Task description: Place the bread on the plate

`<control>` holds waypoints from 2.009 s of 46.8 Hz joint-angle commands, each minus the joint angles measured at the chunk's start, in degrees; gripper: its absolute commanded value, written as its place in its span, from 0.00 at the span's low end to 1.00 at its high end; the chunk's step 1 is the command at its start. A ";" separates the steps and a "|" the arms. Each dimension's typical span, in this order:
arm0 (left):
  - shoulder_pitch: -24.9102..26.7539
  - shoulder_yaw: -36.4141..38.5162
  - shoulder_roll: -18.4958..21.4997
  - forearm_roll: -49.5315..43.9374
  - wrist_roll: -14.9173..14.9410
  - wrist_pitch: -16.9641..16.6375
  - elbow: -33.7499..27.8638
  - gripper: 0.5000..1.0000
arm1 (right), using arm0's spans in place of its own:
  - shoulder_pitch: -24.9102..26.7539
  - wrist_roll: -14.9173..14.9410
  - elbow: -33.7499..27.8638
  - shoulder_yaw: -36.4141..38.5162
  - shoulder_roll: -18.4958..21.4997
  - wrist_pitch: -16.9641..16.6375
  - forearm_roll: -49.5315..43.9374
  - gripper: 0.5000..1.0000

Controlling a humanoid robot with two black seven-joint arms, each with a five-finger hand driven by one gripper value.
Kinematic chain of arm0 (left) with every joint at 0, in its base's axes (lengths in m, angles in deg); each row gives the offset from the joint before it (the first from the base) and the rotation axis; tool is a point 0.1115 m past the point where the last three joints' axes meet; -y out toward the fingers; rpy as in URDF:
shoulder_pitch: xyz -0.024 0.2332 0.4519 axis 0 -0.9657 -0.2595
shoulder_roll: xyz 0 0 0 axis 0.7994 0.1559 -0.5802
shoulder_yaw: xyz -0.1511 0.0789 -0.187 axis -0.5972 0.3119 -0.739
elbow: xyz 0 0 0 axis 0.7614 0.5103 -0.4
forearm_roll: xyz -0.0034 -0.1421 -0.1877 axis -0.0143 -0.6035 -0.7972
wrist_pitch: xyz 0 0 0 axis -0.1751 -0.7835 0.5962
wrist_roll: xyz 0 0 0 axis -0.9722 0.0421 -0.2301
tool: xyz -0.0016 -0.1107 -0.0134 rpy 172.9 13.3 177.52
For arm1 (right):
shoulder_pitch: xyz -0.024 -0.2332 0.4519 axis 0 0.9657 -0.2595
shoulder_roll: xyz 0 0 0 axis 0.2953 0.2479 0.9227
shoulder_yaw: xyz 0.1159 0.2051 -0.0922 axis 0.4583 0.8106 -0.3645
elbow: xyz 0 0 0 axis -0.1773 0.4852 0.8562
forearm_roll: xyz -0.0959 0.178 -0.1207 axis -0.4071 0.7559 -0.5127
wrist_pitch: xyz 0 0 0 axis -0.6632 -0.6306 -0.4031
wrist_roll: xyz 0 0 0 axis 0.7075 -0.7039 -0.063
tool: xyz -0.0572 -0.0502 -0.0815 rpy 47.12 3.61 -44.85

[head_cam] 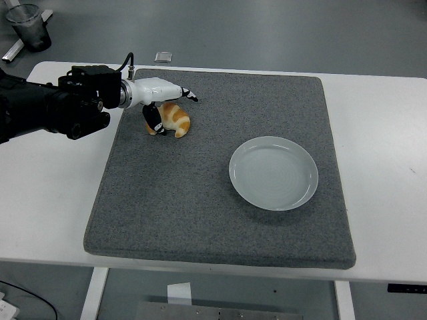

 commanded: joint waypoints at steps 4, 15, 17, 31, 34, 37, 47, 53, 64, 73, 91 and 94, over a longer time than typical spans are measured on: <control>-0.29 0.17 -0.29 0.08 0.00 -0.01 -0.01 0.94 | 0.00 0.00 0.00 0.00 0.00 0.00 0.01 0.86; -0.56 0.79 -1.17 0.17 0.00 -0.72 0.08 0.75 | 0.00 0.00 0.00 0.00 0.00 0.00 0.01 0.86; -0.56 0.79 -1.26 0.34 0.00 -0.72 0.17 0.71 | 0.00 0.00 0.00 0.00 0.00 0.00 0.01 0.86; -0.91 1.23 -1.79 0.96 0.09 -1.60 1.05 0.44 | 0.00 0.00 0.00 0.00 0.00 0.00 0.01 0.86; -1.00 1.23 -2.05 0.96 0.26 -1.68 1.14 0.24 | 0.00 0.00 0.00 0.00 0.00 0.00 0.01 0.86; -1.35 1.23 -2.14 1.05 0.26 -1.77 1.49 0.13 | 0.00 0.00 0.00 0.00 0.00 0.00 -0.08 0.86; -1.44 1.23 -2.14 1.05 1.05 -1.77 2.28 0.00 | 0.00 0.00 0.00 0.00 0.00 0.00 0.01 0.86; -1.44 1.14 -2.14 0.96 1.76 -1.77 3.16 0.00 | 0.00 0.00 0.00 0.00 0.00 0.00 0.01 0.86; 0.05 0.61 -2.32 0.35 1.67 -1.60 2.81 0.00 | 0.00 0.00 0.00 0.00 0.00 0.00 0.01 0.86; 5.24 0.00 -1.79 -0.18 1.58 -0.89 2.10 0.00 | 0.00 0.00 0.00 0.00 0.00 0.00 0.01 0.86; 17.98 -3.34 2.16 -0.71 1.58 2.27 -3.08 0.00 | 0.00 0.00 0.00 0.00 0.00 0.00 0.01 0.86; 19.30 -3.43 2.61 -0.97 1.58 2.80 -3.69 0.00 | 0.00 0.00 0.00 0.00 0.00 0.00 0.01 0.86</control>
